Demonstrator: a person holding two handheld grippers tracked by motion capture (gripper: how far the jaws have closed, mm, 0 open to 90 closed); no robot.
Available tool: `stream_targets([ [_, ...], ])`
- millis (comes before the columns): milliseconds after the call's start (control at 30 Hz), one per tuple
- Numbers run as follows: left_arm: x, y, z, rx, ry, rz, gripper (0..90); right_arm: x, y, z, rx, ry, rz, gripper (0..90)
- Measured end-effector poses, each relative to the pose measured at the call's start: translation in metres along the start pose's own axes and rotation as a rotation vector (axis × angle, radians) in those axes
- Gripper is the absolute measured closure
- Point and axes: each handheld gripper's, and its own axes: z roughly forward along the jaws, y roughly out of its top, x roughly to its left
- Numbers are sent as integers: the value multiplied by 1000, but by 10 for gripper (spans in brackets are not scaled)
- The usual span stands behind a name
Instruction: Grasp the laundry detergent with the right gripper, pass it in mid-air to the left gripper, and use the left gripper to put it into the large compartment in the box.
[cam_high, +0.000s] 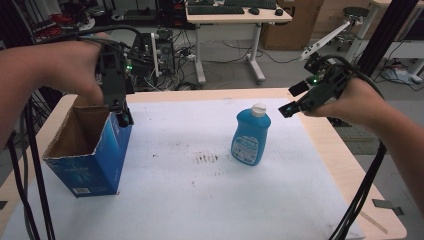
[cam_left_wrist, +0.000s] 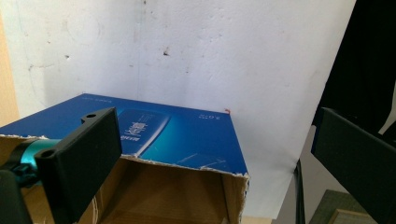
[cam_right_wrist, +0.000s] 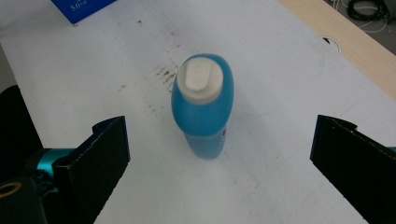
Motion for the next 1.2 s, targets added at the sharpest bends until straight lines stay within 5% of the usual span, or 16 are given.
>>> stream_targets([
  [400, -1, 1, -1, 1, 2, 2, 16, 18, -45, 17, -143, -33, 15, 37],
  [733, 1, 1, 1, -2, -5, -1, 16, 18, -73, 42, -243, -81, 84, 35],
  [1200, 4, 2, 2, 2, -10, 0, 16, 13, -90, 88, -235, -57, 144, 35],
])
